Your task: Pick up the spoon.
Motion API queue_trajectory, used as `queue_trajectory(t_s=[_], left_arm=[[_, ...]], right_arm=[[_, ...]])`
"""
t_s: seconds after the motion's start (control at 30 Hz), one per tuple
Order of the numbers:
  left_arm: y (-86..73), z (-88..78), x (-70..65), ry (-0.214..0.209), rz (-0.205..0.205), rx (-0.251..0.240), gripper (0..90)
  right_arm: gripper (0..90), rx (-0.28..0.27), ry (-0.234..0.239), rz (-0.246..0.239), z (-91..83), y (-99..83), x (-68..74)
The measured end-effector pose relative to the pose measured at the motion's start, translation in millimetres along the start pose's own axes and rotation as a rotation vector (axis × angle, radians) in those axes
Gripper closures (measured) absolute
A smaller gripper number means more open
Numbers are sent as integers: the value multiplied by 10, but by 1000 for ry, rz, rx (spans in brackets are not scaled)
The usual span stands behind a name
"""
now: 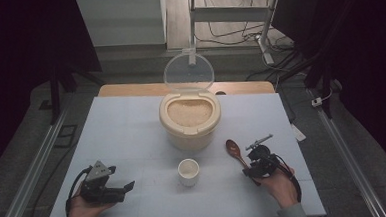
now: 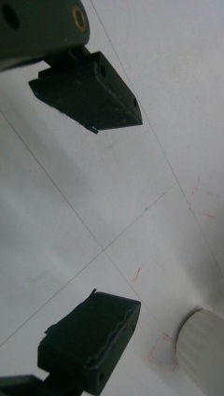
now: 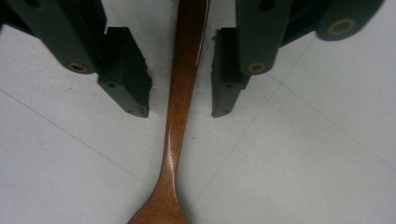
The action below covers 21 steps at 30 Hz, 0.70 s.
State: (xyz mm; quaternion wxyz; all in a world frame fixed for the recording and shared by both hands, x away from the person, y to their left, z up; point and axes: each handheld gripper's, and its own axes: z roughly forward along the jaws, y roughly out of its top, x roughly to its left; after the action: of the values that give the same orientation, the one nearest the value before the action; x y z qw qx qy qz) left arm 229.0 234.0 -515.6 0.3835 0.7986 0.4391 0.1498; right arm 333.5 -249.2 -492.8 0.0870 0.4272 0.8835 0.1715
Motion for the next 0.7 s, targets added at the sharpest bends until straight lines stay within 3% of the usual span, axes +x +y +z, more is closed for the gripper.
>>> queue_trajectory(t_s=[0.23,0.5,0.7], left_arm=[[-6,18,-24,-7,6,7,115],[-9,44,-58,-16,18,20,115],[-21,54,-65,-15,19,25,115]], right_arm=[[675,-7,-4,-5,25,23,12],[773,17,-59,-24,52,47,42],[794,40,-90,-36,62,82,92]])
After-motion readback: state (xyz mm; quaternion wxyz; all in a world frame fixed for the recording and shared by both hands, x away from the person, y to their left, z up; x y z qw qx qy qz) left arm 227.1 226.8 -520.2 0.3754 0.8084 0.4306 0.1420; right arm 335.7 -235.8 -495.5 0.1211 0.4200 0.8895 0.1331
